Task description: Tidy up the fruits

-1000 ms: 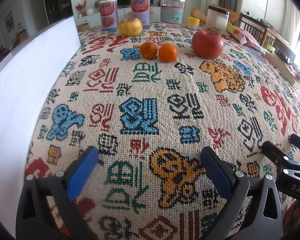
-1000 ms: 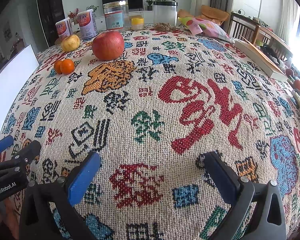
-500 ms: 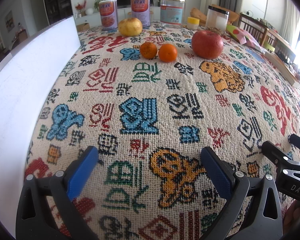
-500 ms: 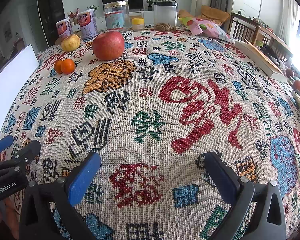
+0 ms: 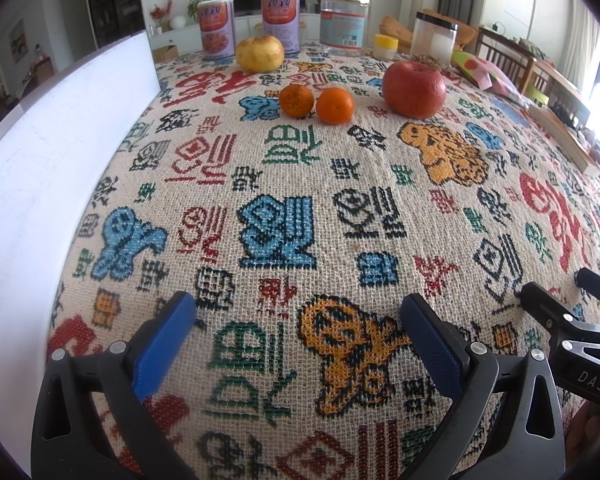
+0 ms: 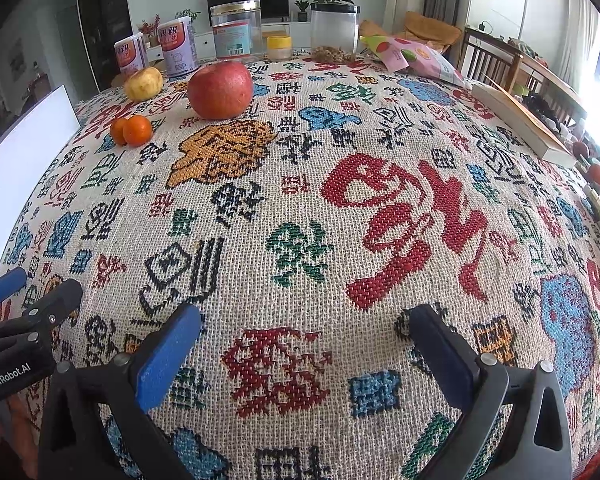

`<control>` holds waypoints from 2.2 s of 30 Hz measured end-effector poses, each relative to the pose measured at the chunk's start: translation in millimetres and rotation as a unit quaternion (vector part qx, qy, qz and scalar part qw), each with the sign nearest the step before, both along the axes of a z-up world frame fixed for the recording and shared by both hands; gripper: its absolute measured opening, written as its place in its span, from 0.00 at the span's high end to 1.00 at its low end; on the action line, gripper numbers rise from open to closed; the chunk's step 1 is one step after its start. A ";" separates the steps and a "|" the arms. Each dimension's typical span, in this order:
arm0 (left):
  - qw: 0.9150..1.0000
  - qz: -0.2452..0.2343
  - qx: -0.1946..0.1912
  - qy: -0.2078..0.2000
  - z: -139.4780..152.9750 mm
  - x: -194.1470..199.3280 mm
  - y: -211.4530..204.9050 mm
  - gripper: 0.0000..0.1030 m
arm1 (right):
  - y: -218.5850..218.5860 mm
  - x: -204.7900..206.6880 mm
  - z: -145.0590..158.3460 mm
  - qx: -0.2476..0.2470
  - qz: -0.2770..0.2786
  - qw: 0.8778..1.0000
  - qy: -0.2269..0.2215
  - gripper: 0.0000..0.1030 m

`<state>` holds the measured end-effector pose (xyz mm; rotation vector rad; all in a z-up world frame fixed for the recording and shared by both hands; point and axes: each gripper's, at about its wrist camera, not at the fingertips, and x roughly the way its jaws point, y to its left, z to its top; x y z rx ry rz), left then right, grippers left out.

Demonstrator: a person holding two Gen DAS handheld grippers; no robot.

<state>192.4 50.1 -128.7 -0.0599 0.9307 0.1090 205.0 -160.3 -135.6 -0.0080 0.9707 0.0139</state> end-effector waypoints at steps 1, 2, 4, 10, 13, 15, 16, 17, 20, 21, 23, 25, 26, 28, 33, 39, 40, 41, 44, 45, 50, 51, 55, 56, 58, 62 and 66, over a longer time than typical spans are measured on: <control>1.000 0.000 0.000 0.000 0.0 0.0 0.2 0.01 | -0.1 0.0 0.0 0.000 0.000 1.000 0.000 0.00; 1.000 0.000 0.000 0.000 0.0 0.0 0.1 0.01 | 0.0 0.0 -0.1 0.000 0.000 1.000 0.000 0.00; 1.000 0.000 0.000 0.000 0.0 -0.1 0.1 0.01 | 0.0 0.1 -0.1 0.001 0.000 1.000 0.000 0.00; 1.000 0.000 -0.001 0.000 0.0 -0.1 0.0 0.00 | -0.7 -0.1 0.3 0.004 0.000 1.000 0.000 0.00; 1.000 0.000 0.000 0.000 0.1 -0.3 0.1 0.00 | -1.7 -0.5 0.5 0.006 0.001 1.000 -0.001 0.00; 1.000 0.000 -0.001 0.000 0.2 -0.4 0.0 0.00 | -2.4 -1.0 0.7 0.010 0.002 1.000 -0.001 0.00; 1.000 0.000 -0.001 0.000 0.2 -0.5 0.2 0.00 | -2.7 -1.2 0.8 0.011 0.002 1.000 -0.002 0.00; 1.000 -0.001 -0.002 0.000 0.4 -0.6 0.4 0.01 | -2.5 -1.1 0.7 0.011 0.002 1.000 -0.001 0.00; 1.000 -0.010 -0.021 0.011 7.3 1.4 3.7 0.02 | -2.1 -1.2 0.7 0.007 0.003 1.000 -0.001 0.00; 0.999 -0.010 -0.033 -0.002 15.0 3.0 5.1 0.02 | -1.8 -1.1 0.7 0.008 0.003 1.000 -0.001 0.00; 0.998 -0.006 -0.055 -0.037 35.1 13.1 6.2 0.02 | -1.0 -1.3 0.7 0.008 0.004 1.000 -0.001 0.00; 0.995 -0.006 -0.089 -0.046 49.3 38.3 5.6 0.02 | -0.9 -1.2 0.8 0.008 0.004 1.000 -0.001 0.00; 0.993 -0.011 -0.109 -0.038 50.3 55.0 4.2 0.02 | -1.0 -1.2 0.8 0.008 0.004 1.000 -0.001 0.00; 0.992 -0.010 -0.128 -0.016 41.3 89.1 2.0 0.02 | -0.9 -1.2 0.9 0.008 0.005 1.000 -0.001 0.00; 0.994 0.039 -0.100 -0.021 13.6 133.0 4.6 0.16 | -1.6 -2.2 0.9 0.012 0.010 1.000 -0.001 0.00; 0.995 0.045 -0.079 -0.043 7.3 147.1 5.4 0.41 | 1.5 -2.1 0.6 0.007 0.015 1.000 0.000 0.00; 0.995 0.043 -0.078 -0.045 7.1 147.0 6.5 0.62 | 2.0 -2.0 0.5 0.006 0.016 1.000 0.000 0.00; 0.995 0.039 -0.083 -0.045 7.0 145.4 7.7 0.70 | 2.2 -1.8 0.6 0.006 0.016 1.000 0.000 0.00; 0.995 0.024 -0.091 -0.034 12.2 128.5 10.5 0.71 | 2.4 -1.8 0.4 0.006 0.016 1.000 0.000 0.00; 0.995 0.012 -0.092 -0.031 15.4 118.9 10.5 0.71 | 2.5 -1.8 0.4 0.006 0.016 1.000 0.000 0.00; 0.997 -0.056 -0.058 -0.019 32.4 47.3 9.6 0.70 | 2.4 -1.6 0.1 0.006 0.016 1.000 0.000 0.00; 0.996 -0.063 -0.052 -0.018 33.2 32.1 10.2 0.70 | 2.4 -1.6 0.0 0.006 0.016 1.000 0.000 0.00; 0.997 -0.065 -0.026 -0.022 28.9 -8.1 16.5 0.63 | 2.5 -1.7 0.1 0.006 0.016 1.000 0.000 0.00; 0.998 -0.062 -0.017 -0.026 26.6 -12.3 17.8 0.47 | 2.5 -1.7 0.1 0.007 0.016 1.000 0.000 0.00; 0.998 -0.050 0.009 -0.039 23.4 -17.7 20.8 0.21 | 2.7 -1.7 0.1 0.006 0.016 1.000 0.000 0.00; 0.998 -0.042 0.045 -0.014 7.2 -10.5 23.0 0.06 | 1.8 -2.3 0.2 0.009 0.016 1.000 -0.001 0.00; 1.000 -0.028 -0.008 0.000 2.8 -4.6 39.3 0.01 | -0.1 -3.5 0.4 0.013 0.016 1.000 -0.002 0.00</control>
